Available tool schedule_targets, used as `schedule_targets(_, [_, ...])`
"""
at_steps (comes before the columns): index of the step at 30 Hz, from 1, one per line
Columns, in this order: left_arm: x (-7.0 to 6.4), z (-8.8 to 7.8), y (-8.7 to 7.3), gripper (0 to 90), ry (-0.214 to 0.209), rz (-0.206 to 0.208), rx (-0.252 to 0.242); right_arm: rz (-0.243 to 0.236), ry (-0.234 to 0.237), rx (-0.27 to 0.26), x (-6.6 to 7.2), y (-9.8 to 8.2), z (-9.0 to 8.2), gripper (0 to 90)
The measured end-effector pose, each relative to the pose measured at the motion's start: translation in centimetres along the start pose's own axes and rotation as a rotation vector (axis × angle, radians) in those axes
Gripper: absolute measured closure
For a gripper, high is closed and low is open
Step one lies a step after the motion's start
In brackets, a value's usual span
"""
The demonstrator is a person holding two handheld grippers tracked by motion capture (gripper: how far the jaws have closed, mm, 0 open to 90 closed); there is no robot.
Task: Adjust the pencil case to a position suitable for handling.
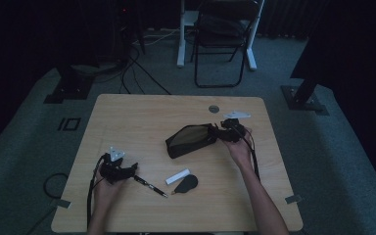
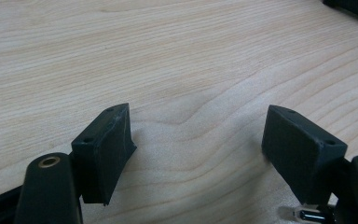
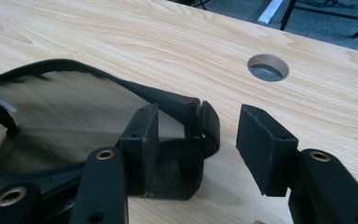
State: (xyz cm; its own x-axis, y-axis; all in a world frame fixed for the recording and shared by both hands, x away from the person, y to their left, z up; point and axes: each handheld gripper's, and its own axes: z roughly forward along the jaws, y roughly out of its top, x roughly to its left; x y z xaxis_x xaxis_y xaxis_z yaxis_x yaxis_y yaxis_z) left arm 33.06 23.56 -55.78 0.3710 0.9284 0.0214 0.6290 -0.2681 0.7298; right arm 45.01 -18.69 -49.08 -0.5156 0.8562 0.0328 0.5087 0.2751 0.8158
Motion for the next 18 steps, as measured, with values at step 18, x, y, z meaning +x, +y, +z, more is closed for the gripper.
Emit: schedule_targets(18, [0.0,0.1,0.1,24.5,0.0,0.001,0.0,-0.037,0.116,0.058,3.2,-0.3,2.5,64.1])
